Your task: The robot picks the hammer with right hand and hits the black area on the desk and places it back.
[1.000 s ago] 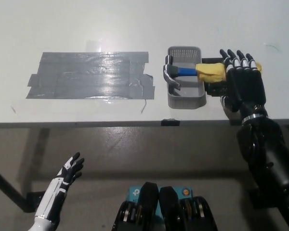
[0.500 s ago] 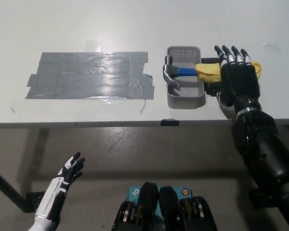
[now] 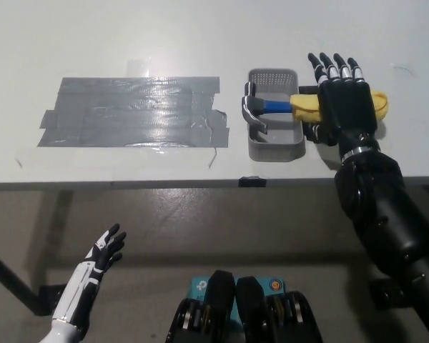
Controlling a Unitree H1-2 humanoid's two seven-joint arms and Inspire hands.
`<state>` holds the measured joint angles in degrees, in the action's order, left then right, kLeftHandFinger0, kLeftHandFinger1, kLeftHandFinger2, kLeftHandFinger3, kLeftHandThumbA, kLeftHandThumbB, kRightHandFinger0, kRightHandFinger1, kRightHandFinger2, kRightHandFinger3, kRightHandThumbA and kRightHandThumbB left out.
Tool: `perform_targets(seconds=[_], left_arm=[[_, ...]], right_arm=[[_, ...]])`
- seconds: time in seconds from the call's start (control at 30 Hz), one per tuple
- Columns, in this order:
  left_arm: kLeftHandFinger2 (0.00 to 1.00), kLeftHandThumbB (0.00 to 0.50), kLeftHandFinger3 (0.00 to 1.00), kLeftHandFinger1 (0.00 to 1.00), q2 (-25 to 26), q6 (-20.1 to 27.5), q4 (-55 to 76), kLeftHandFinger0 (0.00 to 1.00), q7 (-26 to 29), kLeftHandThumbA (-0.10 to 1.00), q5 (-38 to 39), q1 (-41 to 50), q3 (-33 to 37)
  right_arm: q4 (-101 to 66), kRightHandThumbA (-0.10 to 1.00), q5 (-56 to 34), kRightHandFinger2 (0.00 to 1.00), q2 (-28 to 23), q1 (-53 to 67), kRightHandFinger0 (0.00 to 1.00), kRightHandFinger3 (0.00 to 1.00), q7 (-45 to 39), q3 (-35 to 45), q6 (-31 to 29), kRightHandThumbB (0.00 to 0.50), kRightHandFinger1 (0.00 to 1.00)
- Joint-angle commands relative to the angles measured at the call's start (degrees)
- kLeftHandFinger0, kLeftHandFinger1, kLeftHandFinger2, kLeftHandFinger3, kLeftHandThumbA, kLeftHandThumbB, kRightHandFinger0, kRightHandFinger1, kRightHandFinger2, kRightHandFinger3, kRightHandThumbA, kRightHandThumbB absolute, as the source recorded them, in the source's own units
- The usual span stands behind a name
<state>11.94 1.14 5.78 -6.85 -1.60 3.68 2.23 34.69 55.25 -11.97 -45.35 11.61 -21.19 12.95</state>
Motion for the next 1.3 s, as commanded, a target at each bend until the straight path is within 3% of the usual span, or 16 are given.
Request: perform_targets(seconds=[0.0, 0.3, 0.4, 0.47, 0.5, 0.53, 0.57, 0.6, 0.63, 0.67, 0.7, 0.8, 1.03, 1.1, 1.13, 1.27], left_arm=[[1.00, 0.021, 1.00, 1.00, 0.5, 1.3, 2.0, 1.00, -0.4, 1.00, 0.5, -0.2, -0.6], [1.00, 0.029, 1.00, 1.00, 0.5, 1.7, 1.7, 1.00, -0.4, 1.00, 0.3, -0.1, -0.5], [1.00, 0.027, 1.00, 1.00, 0.5, 2.1, 1.7, 1.00, -0.4, 1.00, 0.1, -0.1, -0.4], [1.00, 0.028, 1.00, 1.00, 0.5, 2.0, 1.9, 1.00, -0.5, 1.00, 0.0, -0.1, -0.3], [1.00, 0.028, 1.00, 1.00, 0.5, 2.1, 1.9, 1.00, -0.5, 1.00, 0.0, -0.1, -0.2], [1.00, 0.035, 1.00, 1.00, 0.5, 2.0, 1.9, 1.00, -0.5, 1.00, -0.2, -0.2, -0.2], [1.00, 0.036, 1.00, 1.00, 0.6, 1.7, 2.0, 1.00, -0.6, 1.00, 0.1, -0.3, -0.2], [1.00, 0.028, 1.00, 1.00, 0.7, 1.8, 1.9, 1.00, -0.6, 1.00, 0.0, -0.4, -0.2], [1.00, 0.024, 1.00, 1.00, 0.7, 1.8, 1.8, 1.00, -0.6, 1.00, 0.0, -0.5, -0.2], [1.00, 0.030, 1.00, 1.00, 0.6, 1.8, 1.8, 1.00, -0.5, 1.00, 0.0, -0.5, -0.2], [1.00, 0.030, 1.00, 1.00, 0.6, 1.9, 1.7, 1.00, -0.5, 1.00, -0.1, -0.6, -0.2], [1.00, 0.036, 1.00, 1.00, 0.6, 2.2, 1.3, 1.00, -0.6, 1.00, 0.2, -0.9, -0.3], [1.00, 0.031, 1.00, 1.00, 0.7, 2.5, 1.2, 1.00, -0.7, 1.00, 0.0, -1.6, -0.2], [1.00, 0.028, 1.00, 1.00, 0.8, 2.3, 1.3, 1.00, -0.9, 1.00, 0.3, -1.7, -0.1], [1.00, 0.017, 1.00, 1.00, 0.8, 2.3, 1.3, 1.00, -1.0, 1.00, 0.6, -1.7, -0.2], [1.00, 0.008, 1.00, 1.00, 1.0, 2.8, 1.0, 1.00, -1.0, 1.00, 0.5, -1.9, -0.3]], right_arm=[[1.3, 0.86, -0.9, 1.00, 0.5, -3.7, 1.00, 1.00, 2.0, -0.2, 0.1, 0.453, 1.00], [9.8, 0.84, -1.0, 1.00, 1.0, -6.9, 1.00, 1.00, 3.8, -1.6, -0.3, 0.461, 1.00], [12.9, 0.76, -2.0, 1.00, 1.3, -7.9, 1.00, 1.00, 7.2, -1.5, -1.6, 0.477, 1.00], [16.7, 0.58, -1.6, 1.00, 1.8, -9.0, 1.00, 1.00, 18.8, -1.1, -4.6, 0.499, 1.00], [18.4, 0.50, -0.1, 0.92, 1.8, -9.6, 1.00, 1.00, 25.1, -1.9, -5.4, 0.447, 0.96], [20.4, 0.31, 0.5, 0.61, 1.8, -10.3, 0.71, 0.68, 32.1, -2.2, -7.9, 0.390, 0.59], [21.8, -0.04, 0.2, 0.40, 1.8, -10.9, 0.22, 0.41, 37.4, -2.2, -11.5, 0.310, 0.30], [21.4, -0.09, 0.0, 0.37, 1.8, -11.1, 0.04, 0.31, 37.5, -2.1, -11.8, 0.280, 0.15], [20.7, -0.10, -0.2, 0.48, 1.6, -11.1, 0.00, 0.30, 38.2, -2.2, -13.3, 0.226, 0.11], [20.1, -0.10, -0.1, 0.65, 1.3, -11.1, 0.00, 0.49, 38.8, -2.4, -14.4, 0.215, 0.14], [19.8, -0.10, 0.1, 0.65, 1.0, -11.2, 0.00, 0.56, 39.7, -2.8, -15.6, 0.218, 0.15], [20.1, -0.10, -0.6, 0.57, 0.6, -11.7, 0.00, 0.53, 41.1, -2.8, -19.1, 0.204, 0.11], [17.4, -0.10, -4.2, 0.61, 0.0, -11.6, 0.00, 0.53, 36.3, -0.8, -23.5, 0.188, 0.18], [15.5, -0.10, -6.7, 0.67, -0.1, -11.0, 0.00, 0.60, 31.9, 0.8, -24.2, 0.146, 0.26], [14.3, -0.10, -8.7, 0.67, -0.1, -10.8, 0.00, 0.61, 30.1, 2.0, -25.6, 0.174, 0.27], [3.3, -0.10, -21.4, 0.77, -0.8, -11.0, 0.00, 0.74, 4.8, 8.0, -19.2, 0.121, 0.36]])
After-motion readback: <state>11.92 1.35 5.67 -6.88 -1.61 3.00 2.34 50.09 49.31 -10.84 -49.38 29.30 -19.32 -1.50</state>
